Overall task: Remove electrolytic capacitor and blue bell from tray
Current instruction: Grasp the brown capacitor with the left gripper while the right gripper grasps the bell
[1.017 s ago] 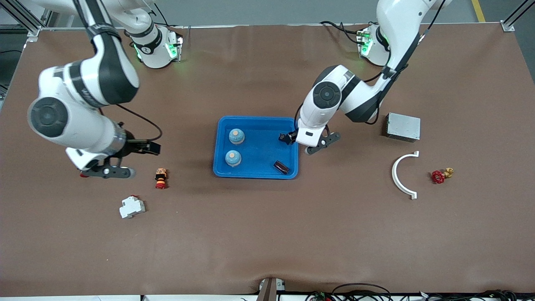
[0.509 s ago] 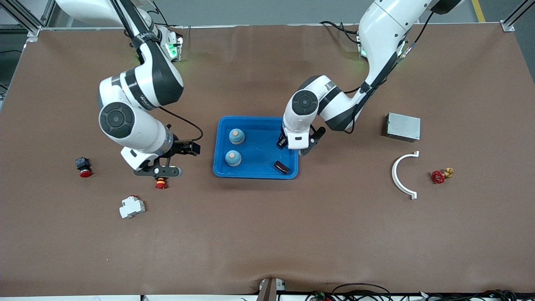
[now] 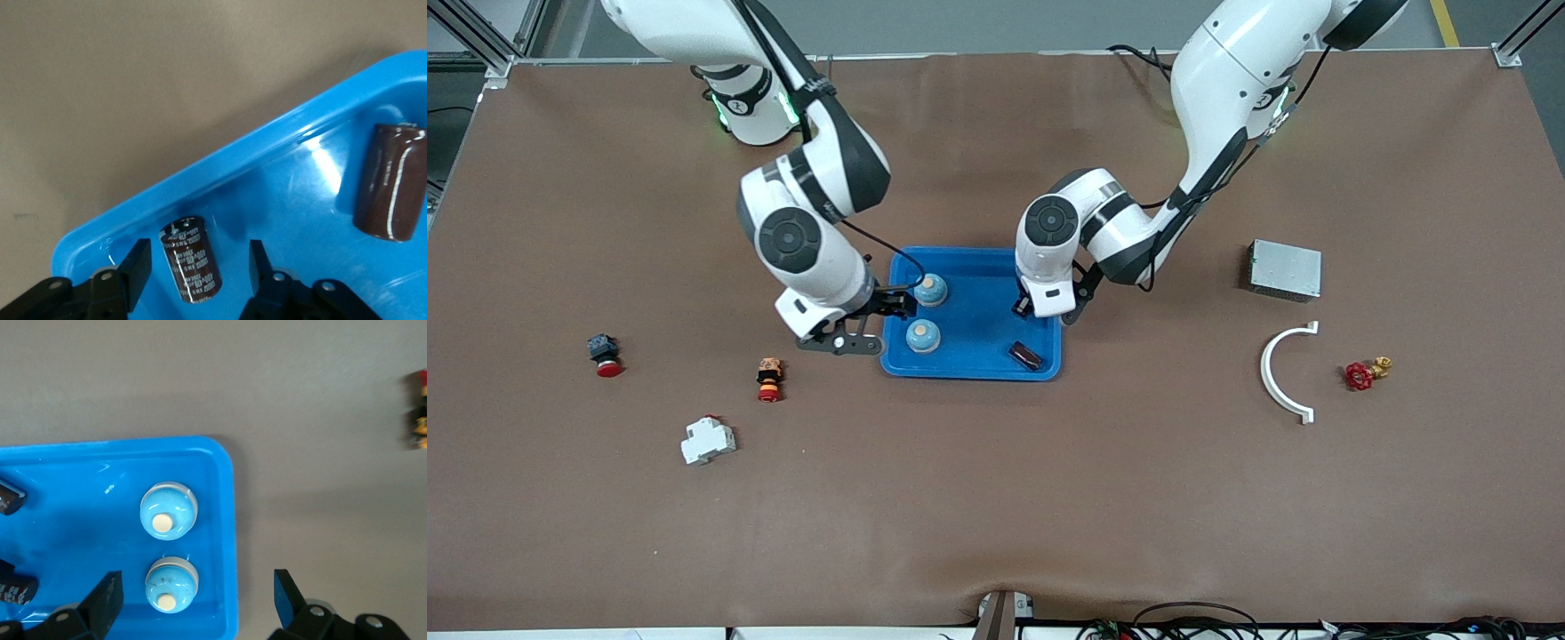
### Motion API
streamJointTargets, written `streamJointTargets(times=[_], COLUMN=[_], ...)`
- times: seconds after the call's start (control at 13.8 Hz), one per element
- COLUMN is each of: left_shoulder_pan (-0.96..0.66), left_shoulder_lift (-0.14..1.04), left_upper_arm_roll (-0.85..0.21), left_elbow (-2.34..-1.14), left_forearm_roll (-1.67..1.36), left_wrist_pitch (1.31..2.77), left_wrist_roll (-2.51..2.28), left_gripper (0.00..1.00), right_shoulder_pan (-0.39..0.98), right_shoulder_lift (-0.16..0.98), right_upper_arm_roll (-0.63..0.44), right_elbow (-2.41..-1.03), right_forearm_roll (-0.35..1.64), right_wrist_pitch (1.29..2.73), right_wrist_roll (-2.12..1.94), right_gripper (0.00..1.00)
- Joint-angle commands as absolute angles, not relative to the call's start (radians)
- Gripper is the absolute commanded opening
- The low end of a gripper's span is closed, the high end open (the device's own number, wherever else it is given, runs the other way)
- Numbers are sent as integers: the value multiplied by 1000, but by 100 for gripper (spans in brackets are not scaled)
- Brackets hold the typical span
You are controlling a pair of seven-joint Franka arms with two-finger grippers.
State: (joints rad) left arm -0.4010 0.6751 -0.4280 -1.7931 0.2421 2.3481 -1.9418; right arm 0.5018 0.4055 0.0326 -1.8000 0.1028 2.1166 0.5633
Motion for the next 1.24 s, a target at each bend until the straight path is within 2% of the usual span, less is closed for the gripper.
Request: streamJointTargets(times=[0.0, 0.15, 0.29, 0.36, 0.8, 1.02, 1.16], left_shoulder_pan=[-419, -419, -419, -419, -394, -341, -260], left_shoulder_lift=[692, 693, 687, 687, 628, 585, 528], left_upper_arm_roll=[-422, -422, -422, -422, -420, -420, -428], left_elbow=[-1776, -1776, -1778, -1776, -1755, -1717, -1733], left_forearm_roll=[276, 278, 285, 287, 380, 391, 393], left_wrist_pitch=[2347, 2347, 2342, 2342, 2333, 2243, 2151], left_wrist_roll=[-1991, -1991, -1988, -1988, -1977, -1974, -1869], left_gripper=[61, 45, 9, 0, 0, 0, 0], right_shoulder_pan=[511, 525, 528, 528, 543, 548, 549], right_shoulder_lift=[442, 465, 501, 517, 586, 601, 617], right_upper_arm_roll=[25, 25, 25, 25, 25, 25, 25], right_elbow=[-1799, -1796, -1793, -1790, -1758, -1752, -1750], right_forearm_roll=[112, 112, 112, 112, 112, 112, 110], right_wrist_pitch=[2167, 2218, 2275, 2295, 2339, 2344, 2348], right_wrist_roll=[581, 581, 581, 581, 581, 583, 581], right_gripper=[100, 100, 100, 100, 100, 100, 100])
